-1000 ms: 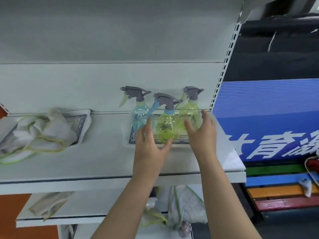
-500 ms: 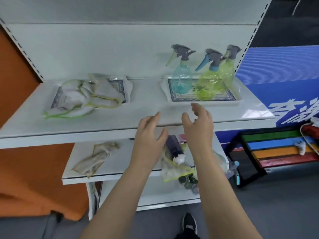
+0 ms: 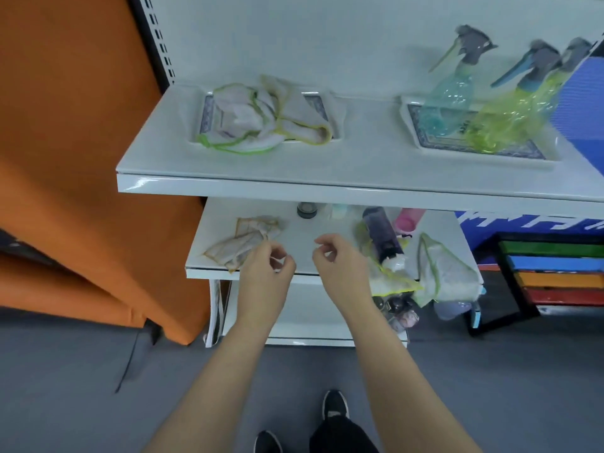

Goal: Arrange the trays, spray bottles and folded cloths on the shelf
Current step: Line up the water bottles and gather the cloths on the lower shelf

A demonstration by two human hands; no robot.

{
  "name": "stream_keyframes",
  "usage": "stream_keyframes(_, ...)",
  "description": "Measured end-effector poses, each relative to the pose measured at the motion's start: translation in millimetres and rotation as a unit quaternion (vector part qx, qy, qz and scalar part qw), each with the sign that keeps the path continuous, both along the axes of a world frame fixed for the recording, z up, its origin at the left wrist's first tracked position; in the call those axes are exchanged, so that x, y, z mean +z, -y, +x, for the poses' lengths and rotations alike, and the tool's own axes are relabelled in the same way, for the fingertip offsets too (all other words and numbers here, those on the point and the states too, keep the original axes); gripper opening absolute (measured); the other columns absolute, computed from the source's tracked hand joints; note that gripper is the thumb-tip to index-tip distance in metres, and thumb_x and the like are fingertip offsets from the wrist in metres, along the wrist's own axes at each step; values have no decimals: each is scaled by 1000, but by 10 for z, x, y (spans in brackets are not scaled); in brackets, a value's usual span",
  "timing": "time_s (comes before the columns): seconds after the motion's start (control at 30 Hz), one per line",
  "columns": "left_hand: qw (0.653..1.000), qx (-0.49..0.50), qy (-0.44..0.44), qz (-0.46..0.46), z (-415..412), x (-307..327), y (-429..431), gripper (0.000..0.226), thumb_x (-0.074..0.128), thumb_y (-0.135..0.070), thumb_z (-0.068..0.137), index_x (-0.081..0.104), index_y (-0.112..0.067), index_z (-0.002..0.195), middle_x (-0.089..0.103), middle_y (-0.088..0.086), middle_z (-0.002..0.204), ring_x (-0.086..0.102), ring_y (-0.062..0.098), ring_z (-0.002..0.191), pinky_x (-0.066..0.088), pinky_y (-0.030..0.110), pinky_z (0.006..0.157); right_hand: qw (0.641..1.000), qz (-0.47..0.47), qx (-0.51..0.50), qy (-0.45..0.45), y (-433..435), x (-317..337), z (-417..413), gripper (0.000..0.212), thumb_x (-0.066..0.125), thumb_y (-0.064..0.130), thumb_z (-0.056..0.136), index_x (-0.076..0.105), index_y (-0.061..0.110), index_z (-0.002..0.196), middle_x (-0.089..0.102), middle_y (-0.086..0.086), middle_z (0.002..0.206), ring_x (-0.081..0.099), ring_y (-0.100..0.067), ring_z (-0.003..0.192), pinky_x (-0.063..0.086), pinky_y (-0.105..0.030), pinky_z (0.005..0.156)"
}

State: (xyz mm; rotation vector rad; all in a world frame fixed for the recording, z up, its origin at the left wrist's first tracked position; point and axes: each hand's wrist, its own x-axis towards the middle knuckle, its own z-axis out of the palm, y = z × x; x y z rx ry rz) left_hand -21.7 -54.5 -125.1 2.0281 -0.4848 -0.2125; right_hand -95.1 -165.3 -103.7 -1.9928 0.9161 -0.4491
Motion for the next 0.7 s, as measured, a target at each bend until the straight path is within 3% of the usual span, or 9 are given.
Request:
stream_keyframes(0.17, 997, 20, -19, 75, 272, -342, -54, 5, 62, -18, 87, 59, -17, 91, 62, -2, 92, 59, 18, 75, 46, 31, 67, 997, 31, 23, -61, 148, -536, 21, 21, 54, 14, 89, 64, 18, 107, 62, 1, 95, 53, -4, 72, 34, -8, 59)
stream_keyframes(0.27, 994, 1, -23, 108, 361, -578, 25, 5, 60, -18, 87, 57, -16, 90, 62, 0, 93, 60, 22, 77, 41, 30, 62, 995, 29, 3, -96, 427, -824, -53, 23, 57, 16, 89, 63, 17, 111, 61, -4, 107, 58, -17, 92, 41, -19, 71)
stream_keyframes(0.37, 991, -28, -7, 128, 385, -869, 200, 5, 60, -14, 87, 56, -13, 89, 61, 2, 91, 59, 24, 80, 38, 29, 63, 984, -42, -40, -167, 930, -1122, -130, 29, 58, 20, 87, 61, 13, 114, 57, -10, 116, 52, -30, 108, 42, -35, 88)
stream_keyframes(0.43, 989, -35, -4, 144, 367, -1113, 394, 8, 61, -13, 87, 55, -14, 93, 60, 3, 92, 59, 24, 81, 40, 31, 65, 969, -109, -87, -206, 1359, -1315, -181, 33, 56, 25, 87, 61, 7, 115, 56, -19, 116, 49, -39, 110, 40, -41, 90)
stream_keyframes(0.57, 983, -77, 12, 167, 328, -1598, 851, 19, 62, -20, 88, 56, -24, 106, 60, 1, 96, 60, 21, 86, 49, 34, 71, 961, -108, -141, -212, 2062, -1617, -318, 70, 54, 50, 73, 50, 13, 132, 49, -21, 129, 44, -41, 119, 38, -43, 97)
stream_keyframes(0.7, 975, -121, 68, 173, 280, -1985, 1359, 30, 64, -19, 87, 61, -20, 118, 60, 2, 97, 60, 25, 90, 52, 38, 80, 970, -43, -90, -219, 2414, -1974, -316, 89, 58, 64, 67, 31, 27, 143, 53, -17, 125, 53, -40, 113, 47, -46, 94)
